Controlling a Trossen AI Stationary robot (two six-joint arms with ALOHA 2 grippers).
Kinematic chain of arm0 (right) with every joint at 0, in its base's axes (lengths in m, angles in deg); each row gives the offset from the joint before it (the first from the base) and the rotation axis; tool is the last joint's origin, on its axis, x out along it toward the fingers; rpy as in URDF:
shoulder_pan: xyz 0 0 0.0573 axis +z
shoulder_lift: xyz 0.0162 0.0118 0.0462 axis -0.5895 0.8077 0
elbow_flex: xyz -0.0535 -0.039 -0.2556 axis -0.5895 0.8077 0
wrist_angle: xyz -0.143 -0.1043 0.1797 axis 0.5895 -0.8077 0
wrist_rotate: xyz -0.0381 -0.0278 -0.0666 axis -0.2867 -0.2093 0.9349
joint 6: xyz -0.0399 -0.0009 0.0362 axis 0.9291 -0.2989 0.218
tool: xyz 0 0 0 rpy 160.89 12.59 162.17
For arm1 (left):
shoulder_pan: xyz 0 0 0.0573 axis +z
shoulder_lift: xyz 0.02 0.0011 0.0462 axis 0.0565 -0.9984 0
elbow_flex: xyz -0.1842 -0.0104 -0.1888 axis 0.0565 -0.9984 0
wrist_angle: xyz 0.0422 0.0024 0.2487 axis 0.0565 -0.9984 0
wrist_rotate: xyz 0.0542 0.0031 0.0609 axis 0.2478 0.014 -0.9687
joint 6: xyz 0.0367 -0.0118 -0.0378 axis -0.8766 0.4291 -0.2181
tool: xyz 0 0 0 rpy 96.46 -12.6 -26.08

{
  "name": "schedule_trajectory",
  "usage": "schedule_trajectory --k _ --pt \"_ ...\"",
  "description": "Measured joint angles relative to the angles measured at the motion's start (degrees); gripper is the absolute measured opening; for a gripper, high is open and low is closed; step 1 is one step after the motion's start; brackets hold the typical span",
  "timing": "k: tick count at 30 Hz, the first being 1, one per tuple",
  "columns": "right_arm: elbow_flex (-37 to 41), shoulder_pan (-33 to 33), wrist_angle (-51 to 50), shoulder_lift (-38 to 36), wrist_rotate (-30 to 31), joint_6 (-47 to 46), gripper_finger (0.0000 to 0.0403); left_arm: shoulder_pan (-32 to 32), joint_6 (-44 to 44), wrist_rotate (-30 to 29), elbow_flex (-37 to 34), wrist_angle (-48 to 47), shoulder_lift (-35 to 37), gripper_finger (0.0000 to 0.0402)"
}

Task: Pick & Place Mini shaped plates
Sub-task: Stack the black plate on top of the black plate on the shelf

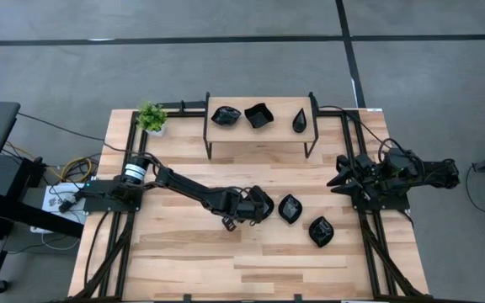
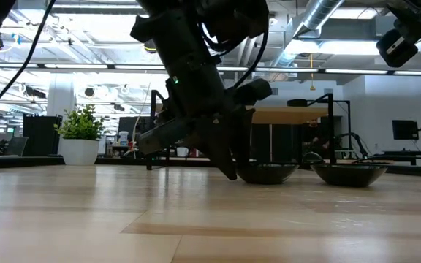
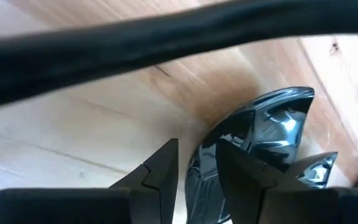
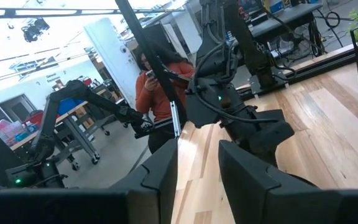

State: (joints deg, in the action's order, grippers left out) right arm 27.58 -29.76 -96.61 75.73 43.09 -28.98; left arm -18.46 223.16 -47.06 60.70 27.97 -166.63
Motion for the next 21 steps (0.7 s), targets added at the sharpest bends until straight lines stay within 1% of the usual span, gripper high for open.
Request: schedule_trajectory --k 2,6,11,14,21 --pt "0.0 0.0 0.0 0.0 0.0 0.0 0.0112 0.0 -0.1 0.2 0.0 -0.2 -0.1 0.0108" --pt "0.0 0.0 0.0 0.0 0.0 0.0 0.0112 0.2 -0.2 2.7 0.2 1.0 -1.2 0.0107" --pt "0.0 0.0 0.0 0.0 0.0 0.0 0.0112 -0.1 -0.1 2.0 0.2 2.2 -1.4 0.0092" --pt "0.0 0.0 0.0 0.0 0.0 0.1 0.0112 -0.1 -0.4 1.7 0.1 2.1 -1.3 0.0073" --pt "0.0 0.0 0.0 0.0 0.0 0.1 0.0112 0.0 -0.8 1.3 0.0 2.4 -1.3 0.0014"
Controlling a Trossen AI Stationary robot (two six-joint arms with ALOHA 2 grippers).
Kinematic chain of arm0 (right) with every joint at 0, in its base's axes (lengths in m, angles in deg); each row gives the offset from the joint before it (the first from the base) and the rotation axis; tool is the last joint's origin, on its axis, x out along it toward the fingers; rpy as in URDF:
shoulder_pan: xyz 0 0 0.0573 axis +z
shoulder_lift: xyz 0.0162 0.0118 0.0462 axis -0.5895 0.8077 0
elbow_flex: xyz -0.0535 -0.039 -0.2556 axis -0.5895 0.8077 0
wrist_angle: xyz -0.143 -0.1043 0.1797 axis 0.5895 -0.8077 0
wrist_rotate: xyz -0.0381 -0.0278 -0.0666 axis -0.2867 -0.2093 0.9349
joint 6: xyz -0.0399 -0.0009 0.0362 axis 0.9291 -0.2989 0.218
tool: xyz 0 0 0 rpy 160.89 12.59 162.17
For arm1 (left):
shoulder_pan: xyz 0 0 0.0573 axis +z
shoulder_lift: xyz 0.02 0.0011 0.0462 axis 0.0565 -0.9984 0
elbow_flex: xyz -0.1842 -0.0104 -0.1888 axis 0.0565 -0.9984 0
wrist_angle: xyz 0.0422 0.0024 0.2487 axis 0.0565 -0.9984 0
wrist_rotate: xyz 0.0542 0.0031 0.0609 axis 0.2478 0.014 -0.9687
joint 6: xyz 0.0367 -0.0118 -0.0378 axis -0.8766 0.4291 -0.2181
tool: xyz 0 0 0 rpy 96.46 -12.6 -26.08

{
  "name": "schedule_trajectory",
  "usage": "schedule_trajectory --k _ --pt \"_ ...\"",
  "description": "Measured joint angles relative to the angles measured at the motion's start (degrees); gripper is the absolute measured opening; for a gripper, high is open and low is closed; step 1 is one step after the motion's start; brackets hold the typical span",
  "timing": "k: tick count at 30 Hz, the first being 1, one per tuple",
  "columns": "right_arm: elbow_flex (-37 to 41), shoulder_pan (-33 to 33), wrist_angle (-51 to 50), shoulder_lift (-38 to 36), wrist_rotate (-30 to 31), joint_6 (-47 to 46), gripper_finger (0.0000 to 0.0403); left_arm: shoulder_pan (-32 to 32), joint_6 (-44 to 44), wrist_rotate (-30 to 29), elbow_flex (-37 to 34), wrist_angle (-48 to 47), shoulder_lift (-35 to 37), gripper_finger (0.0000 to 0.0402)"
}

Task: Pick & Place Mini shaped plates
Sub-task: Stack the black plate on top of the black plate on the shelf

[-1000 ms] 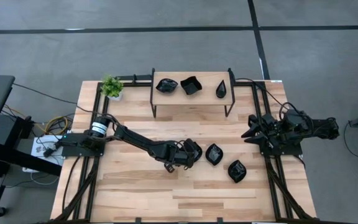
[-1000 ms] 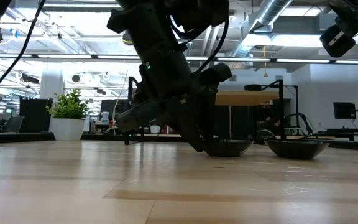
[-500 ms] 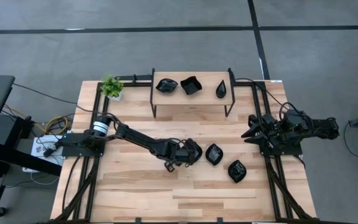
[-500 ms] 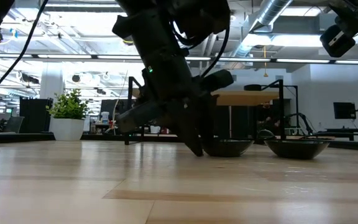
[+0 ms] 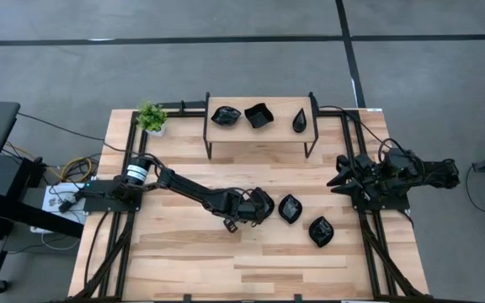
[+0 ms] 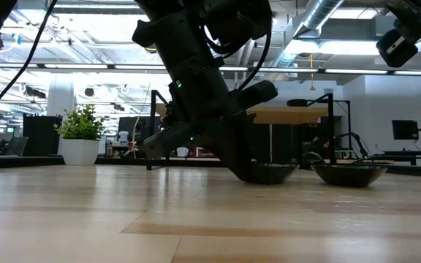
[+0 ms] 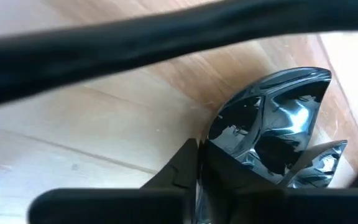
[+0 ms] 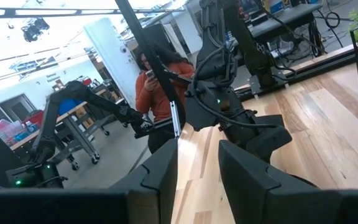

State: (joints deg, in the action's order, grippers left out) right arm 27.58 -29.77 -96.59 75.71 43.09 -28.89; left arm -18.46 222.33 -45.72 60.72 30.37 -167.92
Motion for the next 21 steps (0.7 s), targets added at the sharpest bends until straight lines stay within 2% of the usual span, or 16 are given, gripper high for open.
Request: schedule_trajectory --k 6,11,17,21 --pt "0.0 0.0 0.0 0.0 0.0 0.0 0.0112 -0.2 -0.9 -1.6 0.0 0.0 0.1 0.0009" --pt "0.0 0.0 0.0 0.0 0.0 -0.1 0.0112 -0.4 -6.7 -1.6 -0.2 -0.7 2.3 0.0007" --pt "0.0 0.0 0.0 0.0 0.0 -0.1 0.0112 -1.3 -22.4 -1.6 -0.2 -1.1 12.6 0.0006" --pt "0.0 0.0 0.0 0.0 0.0 -0.4 0.0112 -0.5 -32.3 -2.8 -0.1 -7.2 22.8 0.0006"
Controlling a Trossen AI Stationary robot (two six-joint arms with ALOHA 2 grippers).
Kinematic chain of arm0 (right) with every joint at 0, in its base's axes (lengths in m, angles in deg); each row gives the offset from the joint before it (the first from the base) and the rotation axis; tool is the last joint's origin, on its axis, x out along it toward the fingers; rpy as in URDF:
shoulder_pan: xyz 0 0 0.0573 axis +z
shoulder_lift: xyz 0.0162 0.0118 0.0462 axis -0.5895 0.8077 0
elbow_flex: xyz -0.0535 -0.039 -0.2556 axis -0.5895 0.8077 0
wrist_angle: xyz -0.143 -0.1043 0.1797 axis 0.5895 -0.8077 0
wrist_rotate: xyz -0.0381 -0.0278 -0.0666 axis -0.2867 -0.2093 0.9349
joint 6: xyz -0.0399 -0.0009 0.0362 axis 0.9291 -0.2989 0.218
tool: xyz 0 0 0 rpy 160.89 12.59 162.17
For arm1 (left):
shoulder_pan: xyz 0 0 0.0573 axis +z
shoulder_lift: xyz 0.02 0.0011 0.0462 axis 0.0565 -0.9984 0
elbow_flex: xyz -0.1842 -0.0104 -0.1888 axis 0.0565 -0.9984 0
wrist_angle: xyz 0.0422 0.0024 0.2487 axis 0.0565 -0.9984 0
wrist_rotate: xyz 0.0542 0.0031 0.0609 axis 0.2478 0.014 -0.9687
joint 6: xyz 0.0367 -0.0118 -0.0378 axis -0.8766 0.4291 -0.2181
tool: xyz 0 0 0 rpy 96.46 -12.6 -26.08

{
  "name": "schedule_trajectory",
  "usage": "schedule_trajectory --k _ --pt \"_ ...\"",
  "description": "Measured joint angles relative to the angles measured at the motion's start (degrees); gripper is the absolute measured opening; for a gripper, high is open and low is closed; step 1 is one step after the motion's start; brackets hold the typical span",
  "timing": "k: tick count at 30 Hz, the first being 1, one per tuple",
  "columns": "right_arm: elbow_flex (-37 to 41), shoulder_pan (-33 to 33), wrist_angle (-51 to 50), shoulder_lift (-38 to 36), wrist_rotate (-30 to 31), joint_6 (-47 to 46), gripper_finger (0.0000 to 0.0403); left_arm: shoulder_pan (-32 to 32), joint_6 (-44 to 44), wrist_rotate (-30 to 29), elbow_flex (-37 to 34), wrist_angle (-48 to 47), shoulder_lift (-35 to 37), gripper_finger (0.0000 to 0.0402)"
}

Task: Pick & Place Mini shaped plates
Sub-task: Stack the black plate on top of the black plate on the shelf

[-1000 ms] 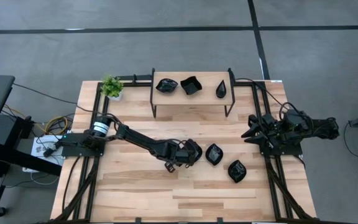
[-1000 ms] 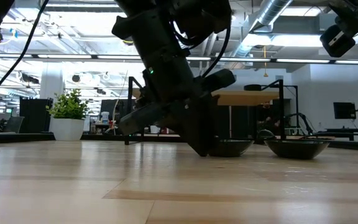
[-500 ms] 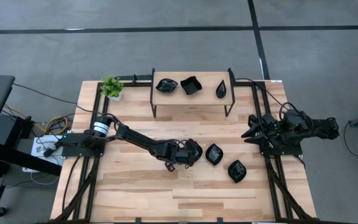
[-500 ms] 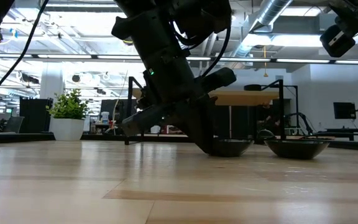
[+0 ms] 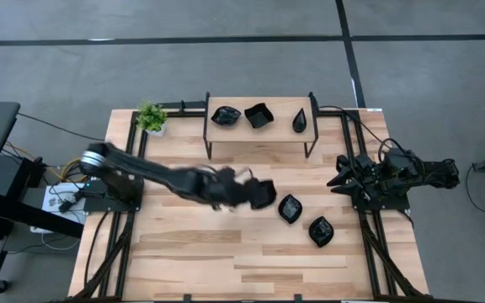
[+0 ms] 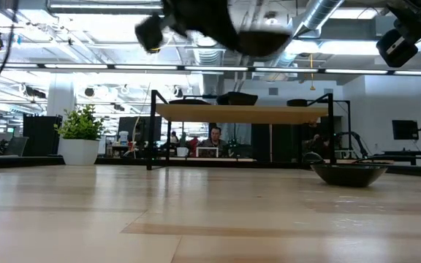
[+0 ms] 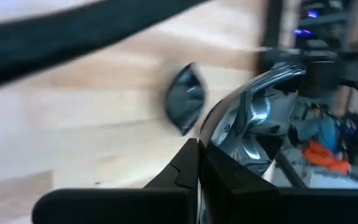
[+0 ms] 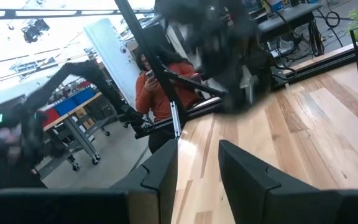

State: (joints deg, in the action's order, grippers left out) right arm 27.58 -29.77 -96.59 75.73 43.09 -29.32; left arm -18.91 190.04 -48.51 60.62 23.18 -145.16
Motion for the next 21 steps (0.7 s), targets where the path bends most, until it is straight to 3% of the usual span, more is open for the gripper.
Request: schedule_trajectory --k 5,10,15,21 --pt "0.0 0.0 0.0 0.0 0.0 -0.1 0.0112 5.1 -14.5 -0.1 0.0 -9.7 13.0 0.0005" --pt "0.0 0.0 -0.4 0.0 0.1 -0.2 0.0112 16.0 -31.2 4.6 0.1 -14.3 23.5 0.0005" --pt "0.0 0.0 -1.3 0.0 0.0 -0.1 0.0112 31.6 -47.9 17.1 0.1 -14.5 27.4 0.0005" --pt "0.0 0.0 -1.2 0.0 0.1 -0.1 0.0112 49.6 -61.2 35.9 0.1 -14.5 23.5 0.0005"
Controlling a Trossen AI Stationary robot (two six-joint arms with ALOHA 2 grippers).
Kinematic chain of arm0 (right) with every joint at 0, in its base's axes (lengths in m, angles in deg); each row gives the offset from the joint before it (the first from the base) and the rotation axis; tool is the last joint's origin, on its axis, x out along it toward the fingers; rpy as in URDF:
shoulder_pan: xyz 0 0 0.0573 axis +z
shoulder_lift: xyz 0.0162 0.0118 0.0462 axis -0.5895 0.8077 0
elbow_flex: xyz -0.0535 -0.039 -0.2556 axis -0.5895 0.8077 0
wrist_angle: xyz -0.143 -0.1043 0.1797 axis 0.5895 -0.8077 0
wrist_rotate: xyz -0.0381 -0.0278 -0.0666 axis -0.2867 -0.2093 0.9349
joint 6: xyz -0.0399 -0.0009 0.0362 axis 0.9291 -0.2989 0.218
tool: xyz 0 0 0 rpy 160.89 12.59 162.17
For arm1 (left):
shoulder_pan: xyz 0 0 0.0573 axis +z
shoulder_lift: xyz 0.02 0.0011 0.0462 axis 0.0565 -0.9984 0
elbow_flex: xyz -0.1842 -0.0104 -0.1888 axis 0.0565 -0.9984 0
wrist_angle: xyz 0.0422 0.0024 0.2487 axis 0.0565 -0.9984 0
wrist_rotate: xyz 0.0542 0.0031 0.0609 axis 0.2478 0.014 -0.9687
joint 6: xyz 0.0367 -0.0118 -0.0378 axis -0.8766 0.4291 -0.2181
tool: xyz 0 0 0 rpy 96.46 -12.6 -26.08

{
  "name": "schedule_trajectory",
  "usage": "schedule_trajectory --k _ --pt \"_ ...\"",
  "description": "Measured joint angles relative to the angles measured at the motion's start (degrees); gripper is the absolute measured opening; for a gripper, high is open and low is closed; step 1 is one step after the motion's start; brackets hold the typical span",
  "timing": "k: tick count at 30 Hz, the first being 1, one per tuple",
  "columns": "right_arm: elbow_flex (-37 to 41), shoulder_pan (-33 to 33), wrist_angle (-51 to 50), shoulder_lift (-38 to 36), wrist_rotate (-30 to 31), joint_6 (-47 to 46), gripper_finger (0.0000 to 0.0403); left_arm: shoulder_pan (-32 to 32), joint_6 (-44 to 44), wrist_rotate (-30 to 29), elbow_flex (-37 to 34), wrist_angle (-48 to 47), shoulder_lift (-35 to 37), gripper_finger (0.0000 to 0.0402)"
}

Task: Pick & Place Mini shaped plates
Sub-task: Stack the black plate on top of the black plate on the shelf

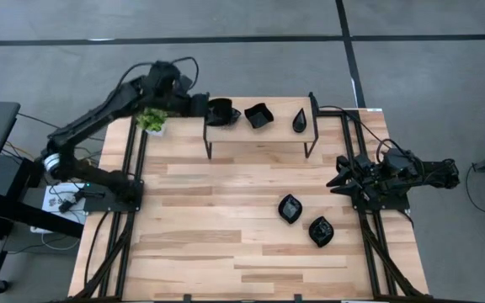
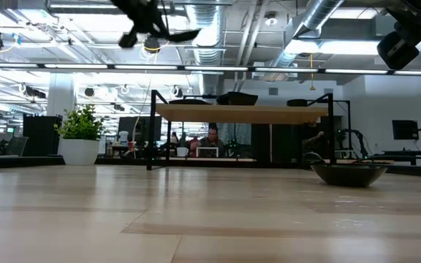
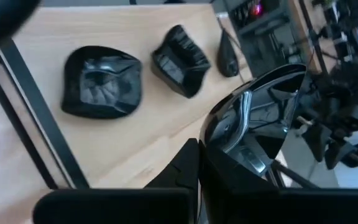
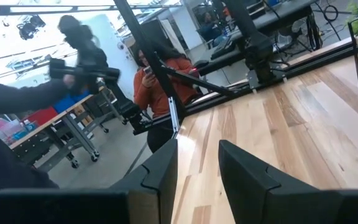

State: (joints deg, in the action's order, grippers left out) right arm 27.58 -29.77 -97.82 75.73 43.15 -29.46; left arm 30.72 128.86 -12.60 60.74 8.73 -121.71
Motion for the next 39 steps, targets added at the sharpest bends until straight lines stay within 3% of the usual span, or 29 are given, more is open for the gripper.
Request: schedule_trajectory --k 6,13,17,22,26,33,39 --pt "0.0 0.0 0.1 0.0 0.0 0.0 0.0112 9.5 -9.0 13.4 0.7 0.5 -8.4 0.0004" --pt "0.0 0.0 0.1 0.0 0.0 0.1 0.0112 10.0 -16.7 20.7 11.4 0.2 -19.3 0.0004" --pt "0.0 0.0 0.1 0.0 0.0 0.1 0.0112 11.3 -20.8 24.4 18.3 -6.7 -24.3 0.0004" --pt "0.0 0.0 0.1 0.0 0.0 0.1 0.0112 13.4 -29.2 24.4 24.4 -20.5 -27.9 0.0004" --pt "0.0 0.0 0.1 0.0 0.4 0.4 0.0112 14.6 -33.5 21.2 26.6 -25.1 -29.4 0.0004" --pt "0.0 0.0 0.1 0.0 1.7 1.2 0.0112 12.8 -36.6 18.9 26.7 -27.2 -31.5 0.0004" --pt "0.0 0.0 0.1 0.0 1.7 2.1 0.0112 11.8 -36.3 10.3 26.7 -27.0 -32.6 0.0004"
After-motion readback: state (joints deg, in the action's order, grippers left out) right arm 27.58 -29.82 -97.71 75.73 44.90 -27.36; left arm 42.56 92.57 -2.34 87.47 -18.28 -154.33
